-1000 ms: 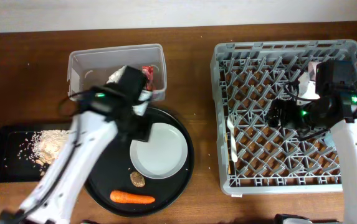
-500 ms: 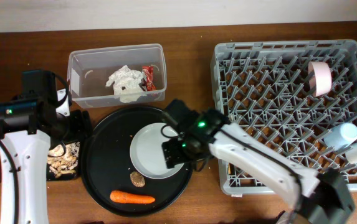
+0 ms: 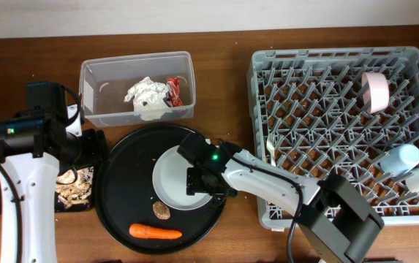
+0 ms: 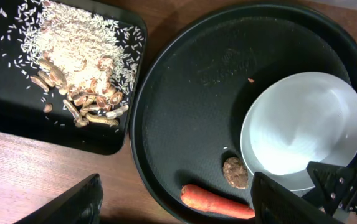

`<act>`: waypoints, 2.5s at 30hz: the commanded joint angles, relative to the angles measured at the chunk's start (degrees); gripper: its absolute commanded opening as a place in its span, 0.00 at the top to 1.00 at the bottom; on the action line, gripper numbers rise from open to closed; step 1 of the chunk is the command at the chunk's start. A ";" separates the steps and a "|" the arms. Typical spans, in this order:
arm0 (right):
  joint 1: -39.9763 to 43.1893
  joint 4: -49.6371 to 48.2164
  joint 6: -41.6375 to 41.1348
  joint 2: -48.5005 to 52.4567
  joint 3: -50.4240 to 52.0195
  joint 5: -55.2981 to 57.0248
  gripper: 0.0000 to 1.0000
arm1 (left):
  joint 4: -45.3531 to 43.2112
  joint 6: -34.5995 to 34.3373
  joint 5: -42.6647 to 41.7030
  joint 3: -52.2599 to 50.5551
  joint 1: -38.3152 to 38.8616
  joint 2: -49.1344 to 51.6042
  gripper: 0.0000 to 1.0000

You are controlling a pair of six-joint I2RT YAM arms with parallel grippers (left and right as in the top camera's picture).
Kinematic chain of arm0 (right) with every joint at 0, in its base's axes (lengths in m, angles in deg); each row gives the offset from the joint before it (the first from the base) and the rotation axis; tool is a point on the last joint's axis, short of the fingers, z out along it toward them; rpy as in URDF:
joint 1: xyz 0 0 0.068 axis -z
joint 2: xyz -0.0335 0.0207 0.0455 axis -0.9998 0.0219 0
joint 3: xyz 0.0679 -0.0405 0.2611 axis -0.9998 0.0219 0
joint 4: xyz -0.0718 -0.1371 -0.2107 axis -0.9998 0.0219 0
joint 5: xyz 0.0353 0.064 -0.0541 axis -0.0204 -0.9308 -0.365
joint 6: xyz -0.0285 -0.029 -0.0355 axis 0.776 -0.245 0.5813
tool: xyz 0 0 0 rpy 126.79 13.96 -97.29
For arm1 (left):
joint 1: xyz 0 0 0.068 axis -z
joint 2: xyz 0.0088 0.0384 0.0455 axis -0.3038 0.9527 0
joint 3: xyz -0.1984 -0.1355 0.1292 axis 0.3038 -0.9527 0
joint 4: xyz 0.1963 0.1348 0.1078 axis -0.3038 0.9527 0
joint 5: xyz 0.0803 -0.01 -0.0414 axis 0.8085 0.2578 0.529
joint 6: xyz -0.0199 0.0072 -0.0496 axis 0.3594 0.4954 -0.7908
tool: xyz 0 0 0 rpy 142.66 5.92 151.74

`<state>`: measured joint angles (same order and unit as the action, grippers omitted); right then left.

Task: Sort waste into correct bins and load items into the dishwasher rack
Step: 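Grasp the white plate with the right gripper and lift it, then place the white plate upright in the rack's back row, release, then grasp the carrot with the left gripper and move it to the rectangular tray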

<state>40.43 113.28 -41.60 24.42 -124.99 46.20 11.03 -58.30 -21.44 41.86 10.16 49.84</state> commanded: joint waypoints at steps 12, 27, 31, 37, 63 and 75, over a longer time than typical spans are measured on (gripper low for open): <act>0.28 -7.78 -0.55 1.60 5.77 5.90 0.77 | 0.02 -0.13 -0.04 0.37 -0.26 -0.74 0.24; 11.41 -3.98 15.23 -15.91 -7.65 5.95 0.96 | -0.02 -0.11 -0.02 0.37 -0.26 -0.74 0.25; 19.02 8.79 30.10 -26.16 -13.94 21.75 0.96 | -0.20 -0.11 -0.02 0.37 -0.26 -0.74 0.25; 33.77 3.76 43.06 -25.64 -16.68 66.16 0.96 | -0.22 -0.13 -0.04 0.37 -0.26 -0.74 0.25; 26.49 8.92 40.89 -5.38 -16.83 33.29 0.32 | -0.42 -0.13 -0.04 0.37 -0.26 -0.74 0.24; 24.04 21.51 48.98 -21.18 -15.50 -3.10 0.13 | 0.92 -0.17 -13.33 -0.28 0.31 -0.74 0.24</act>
<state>64.95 134.48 5.81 2.98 -141.17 42.87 10.94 -58.30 -24.26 41.86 10.16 49.84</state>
